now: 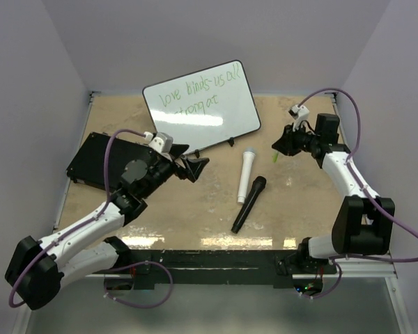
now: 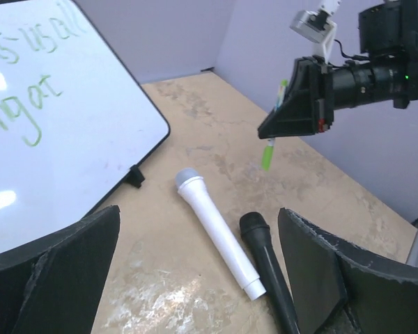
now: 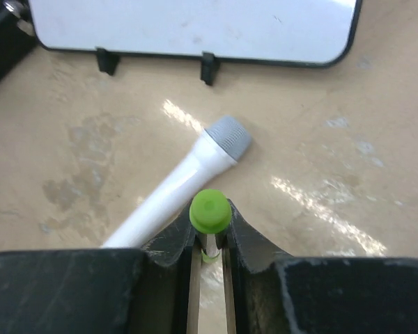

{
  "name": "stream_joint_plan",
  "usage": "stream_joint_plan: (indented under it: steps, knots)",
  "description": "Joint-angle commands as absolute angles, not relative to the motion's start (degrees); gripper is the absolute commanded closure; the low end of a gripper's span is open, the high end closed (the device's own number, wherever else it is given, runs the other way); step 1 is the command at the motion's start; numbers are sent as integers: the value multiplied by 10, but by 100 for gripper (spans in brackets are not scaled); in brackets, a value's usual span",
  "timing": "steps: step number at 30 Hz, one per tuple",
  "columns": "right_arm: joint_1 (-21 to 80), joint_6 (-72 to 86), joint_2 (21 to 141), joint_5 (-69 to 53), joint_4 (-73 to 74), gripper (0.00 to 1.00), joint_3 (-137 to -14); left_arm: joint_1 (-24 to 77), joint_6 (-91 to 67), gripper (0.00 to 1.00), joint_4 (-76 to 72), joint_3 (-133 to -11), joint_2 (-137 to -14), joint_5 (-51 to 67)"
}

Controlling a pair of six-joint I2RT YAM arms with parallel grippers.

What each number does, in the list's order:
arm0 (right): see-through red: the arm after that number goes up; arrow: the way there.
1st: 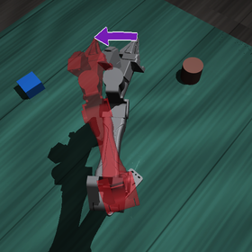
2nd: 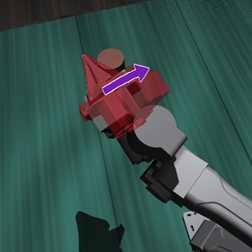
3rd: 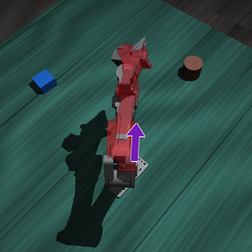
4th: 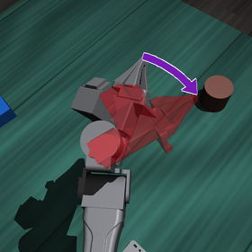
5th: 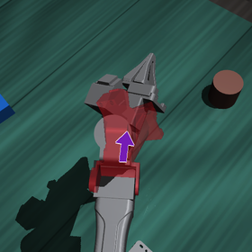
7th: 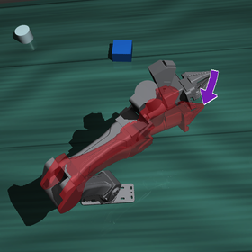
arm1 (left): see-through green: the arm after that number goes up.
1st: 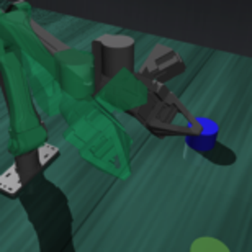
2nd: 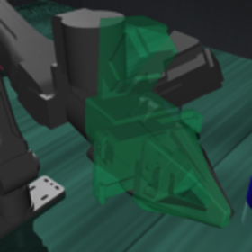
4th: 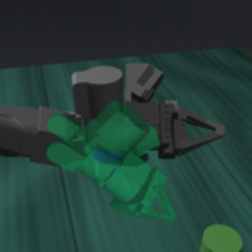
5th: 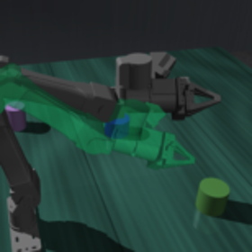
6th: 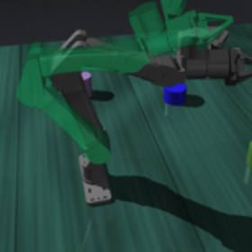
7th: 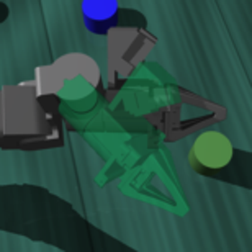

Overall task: Write a sentence on the whiteboard
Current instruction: Put down the whiteboard marker at the center of the board.

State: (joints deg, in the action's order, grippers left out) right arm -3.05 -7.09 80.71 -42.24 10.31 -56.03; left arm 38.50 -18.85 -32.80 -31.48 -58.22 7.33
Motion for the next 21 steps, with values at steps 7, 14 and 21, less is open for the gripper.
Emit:
stream_joint_plan:
  steps: [7, 14, 21]
  knots:
    - [-40, -217, 873, -251, 253, 87, -618, 374, -214, 0, -102, -323, -480, -32]
    - [-40, -222, 927, -222, 256, 71, -629, 374, -228, 0, -69, -307, -443, -25]
    - [-40, -227, 902, -197, 258, 39, -641, 374, -234, 0, -56, -309, -432, -28]
